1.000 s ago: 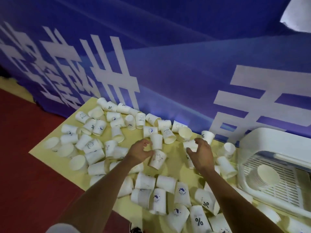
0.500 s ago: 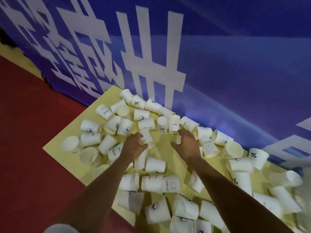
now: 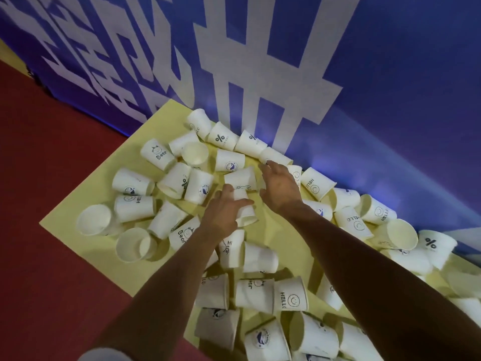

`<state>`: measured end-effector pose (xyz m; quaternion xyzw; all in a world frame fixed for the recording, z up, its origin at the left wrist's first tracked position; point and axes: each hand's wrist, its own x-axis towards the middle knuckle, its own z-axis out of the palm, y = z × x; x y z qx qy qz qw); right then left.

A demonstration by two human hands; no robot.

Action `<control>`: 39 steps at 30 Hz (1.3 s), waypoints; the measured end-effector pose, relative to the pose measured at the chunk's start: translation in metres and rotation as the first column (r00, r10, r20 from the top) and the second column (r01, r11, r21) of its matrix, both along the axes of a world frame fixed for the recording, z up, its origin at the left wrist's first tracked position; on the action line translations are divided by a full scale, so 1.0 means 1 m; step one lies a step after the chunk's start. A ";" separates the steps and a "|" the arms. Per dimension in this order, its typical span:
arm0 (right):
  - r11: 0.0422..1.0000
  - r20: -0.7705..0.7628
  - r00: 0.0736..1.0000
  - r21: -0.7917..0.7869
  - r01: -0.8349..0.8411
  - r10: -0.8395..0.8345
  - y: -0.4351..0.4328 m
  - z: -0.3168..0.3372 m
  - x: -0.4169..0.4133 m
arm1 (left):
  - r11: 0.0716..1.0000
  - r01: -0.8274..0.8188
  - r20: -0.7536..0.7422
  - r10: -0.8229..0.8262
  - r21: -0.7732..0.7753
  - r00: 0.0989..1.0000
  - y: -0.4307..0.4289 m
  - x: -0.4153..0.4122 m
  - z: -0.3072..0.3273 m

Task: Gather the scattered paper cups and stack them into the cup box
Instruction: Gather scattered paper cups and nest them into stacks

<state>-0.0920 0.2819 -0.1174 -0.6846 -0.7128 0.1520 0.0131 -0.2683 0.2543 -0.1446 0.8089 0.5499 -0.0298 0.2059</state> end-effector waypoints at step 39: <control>0.685 -0.832 0.082 -0.391 0.615 -0.548 -0.343 0.105 0.312 | 0.956 -0.009 0.595 0.189 -0.293 0.781 -0.188 0.304 0.118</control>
